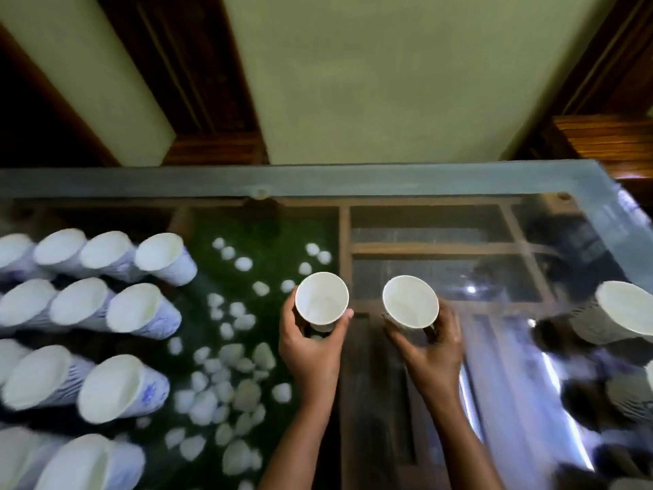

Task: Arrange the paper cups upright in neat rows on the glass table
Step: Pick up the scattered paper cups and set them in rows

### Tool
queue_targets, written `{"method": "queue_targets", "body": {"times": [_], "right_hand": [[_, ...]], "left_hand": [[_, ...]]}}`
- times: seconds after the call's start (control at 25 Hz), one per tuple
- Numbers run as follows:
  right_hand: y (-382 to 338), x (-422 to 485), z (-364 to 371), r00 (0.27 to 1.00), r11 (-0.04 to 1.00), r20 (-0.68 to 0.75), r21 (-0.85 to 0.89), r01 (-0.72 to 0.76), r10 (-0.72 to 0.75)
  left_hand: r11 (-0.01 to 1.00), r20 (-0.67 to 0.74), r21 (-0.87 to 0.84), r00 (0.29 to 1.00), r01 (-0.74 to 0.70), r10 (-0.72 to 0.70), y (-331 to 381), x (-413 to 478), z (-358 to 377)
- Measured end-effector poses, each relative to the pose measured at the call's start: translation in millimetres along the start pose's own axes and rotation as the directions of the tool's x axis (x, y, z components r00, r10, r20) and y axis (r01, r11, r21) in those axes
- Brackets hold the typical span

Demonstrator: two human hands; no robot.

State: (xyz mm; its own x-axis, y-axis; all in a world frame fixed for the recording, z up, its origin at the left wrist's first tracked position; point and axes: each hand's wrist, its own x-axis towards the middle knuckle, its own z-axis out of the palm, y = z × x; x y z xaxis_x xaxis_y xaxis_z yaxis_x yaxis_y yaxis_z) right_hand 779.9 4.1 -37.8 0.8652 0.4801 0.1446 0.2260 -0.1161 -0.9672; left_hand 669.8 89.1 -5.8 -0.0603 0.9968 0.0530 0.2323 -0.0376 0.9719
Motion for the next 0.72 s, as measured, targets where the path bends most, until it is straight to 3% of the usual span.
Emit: {"method": "queue_targets", "body": {"times": [0.2, 0.36, 0.72], "right_hand": [[-25, -15, 78, 0.966, 0.998, 0.248, 0.008, 0.070, -0.070], [-42, -9, 133, 0.884, 0.998, 0.464, 0.009, 0.055, -0.053], [-58, 11, 226, 0.771, 0.996, 0.635, -0.028, 0.088, -0.051]], "left_hand": [[0.999, -0.191, -0.015, 0.980, 0.047, -0.049, -20, 45, -60], [0.999, -0.275, 0.039, 0.961, 0.016, -0.005, -34, 71, -90], [1.000, -0.345, -0.029, 0.938, 0.010, -0.019, -56, 96, -100]]}}
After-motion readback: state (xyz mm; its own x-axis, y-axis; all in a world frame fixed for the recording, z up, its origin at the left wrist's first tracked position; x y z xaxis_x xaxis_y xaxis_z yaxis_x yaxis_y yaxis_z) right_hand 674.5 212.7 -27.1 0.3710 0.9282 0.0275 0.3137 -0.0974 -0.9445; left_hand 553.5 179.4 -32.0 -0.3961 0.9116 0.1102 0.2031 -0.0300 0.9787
